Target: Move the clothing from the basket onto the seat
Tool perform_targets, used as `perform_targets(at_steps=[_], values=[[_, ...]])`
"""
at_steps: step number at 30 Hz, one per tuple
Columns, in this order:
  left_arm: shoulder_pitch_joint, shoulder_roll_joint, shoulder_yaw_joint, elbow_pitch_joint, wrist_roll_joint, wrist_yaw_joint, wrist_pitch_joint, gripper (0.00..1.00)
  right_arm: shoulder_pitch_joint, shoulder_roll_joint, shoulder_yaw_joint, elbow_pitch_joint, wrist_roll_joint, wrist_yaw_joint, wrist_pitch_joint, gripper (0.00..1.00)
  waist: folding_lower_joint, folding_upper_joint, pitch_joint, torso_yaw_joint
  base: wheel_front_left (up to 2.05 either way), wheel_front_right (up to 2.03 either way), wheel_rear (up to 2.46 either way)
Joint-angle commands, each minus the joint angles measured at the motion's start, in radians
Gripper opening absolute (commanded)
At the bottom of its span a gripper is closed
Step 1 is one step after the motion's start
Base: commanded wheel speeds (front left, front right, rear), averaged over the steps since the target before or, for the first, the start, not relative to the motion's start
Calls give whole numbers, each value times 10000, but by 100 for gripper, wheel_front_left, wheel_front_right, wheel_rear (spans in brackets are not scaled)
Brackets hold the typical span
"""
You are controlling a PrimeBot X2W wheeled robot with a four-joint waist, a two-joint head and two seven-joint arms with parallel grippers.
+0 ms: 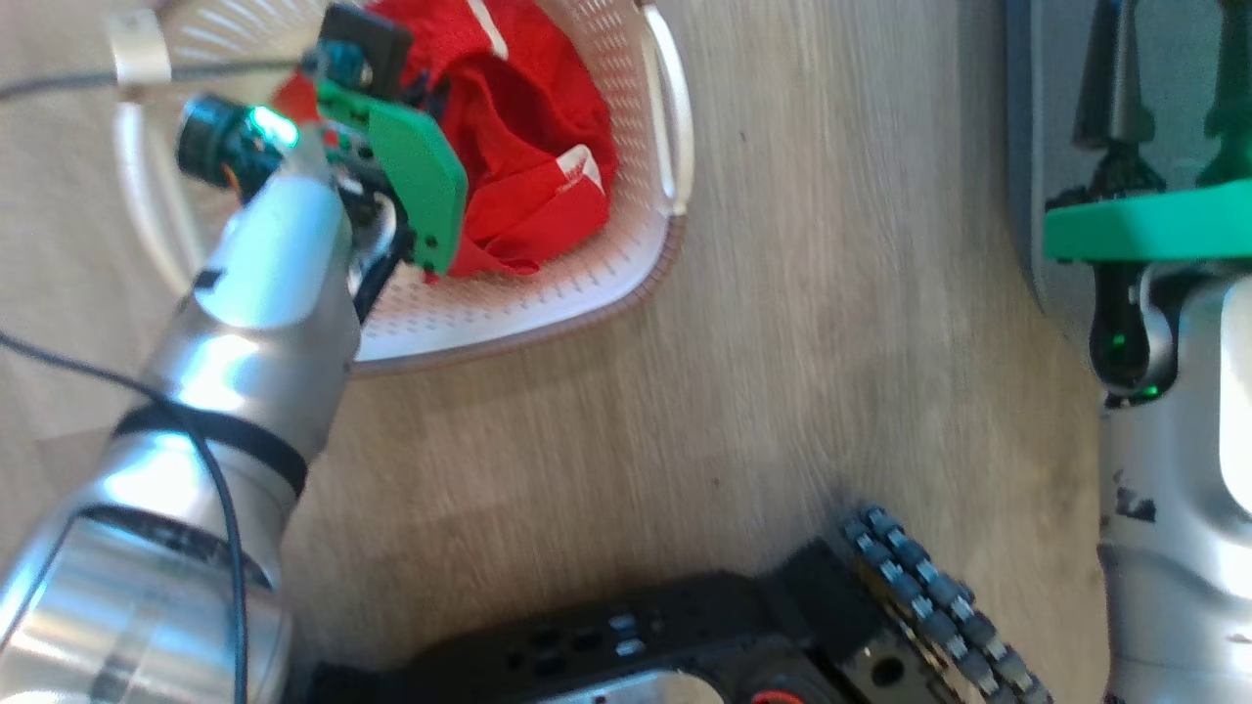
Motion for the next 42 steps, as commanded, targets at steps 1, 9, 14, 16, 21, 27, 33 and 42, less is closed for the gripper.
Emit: perform_targets(at_steps=[1, 9, 14, 16, 21, 27, 33, 42], values=[[420, 83, 222, -240, -132, -11, -314, 0, 524, 33, 20, -219, -129, -2, -65, 100, 0, 0, -937, 634, 0, 0, 0], [1620, 36, 745, -865, -869, 38, -1543, 0, 1392, 34, -314, 134, -680, -2, -65, 100, 0, 0, -3083, 1424, 0, 0, 0], [2718, 239, 1303, -2023, -1083, 264, -1649, 0, 2049, -34, -519, 325, -900, -2, -65, 100, 0, 0, -4372, 1829, 0, 0, 0], [3324, 387, 1586, -2807, -1043, 430, -1653, 0, 2295, -85, -569, 401, -948, -2, -65, 100, 0, 0, -4841, 1958, 0, 0, 0], [5309, 730, 2283, -4944, -776, 843, -1656, 0, 2985, -218, -588, 687, -1046, -2, -65, 100, 0, 0, -6200, 2230, 0, 0, 0], [6630, 921, 2759, -6394, -647, 1068, -1656, 0, 3501, -349, -432, 916, -1089, -2, -65, 100, 0, 0, -7118, 2364, 0, 0, 0], [7821, 1039, 3257, -7720, -592, 1329, -1657, 0, 4200, -447, -85, 1306, -1079, -2, -65, 100, 0, 0, -8120, 2491, 0, 0, 0], [8709, 1153, 3524, -8830, -556, 1564, -1657, 0, 4699, -354, 407, 1598, -935, -2, -65, 100, 0, 0, -8678, 2613, 0, 0, 0]])
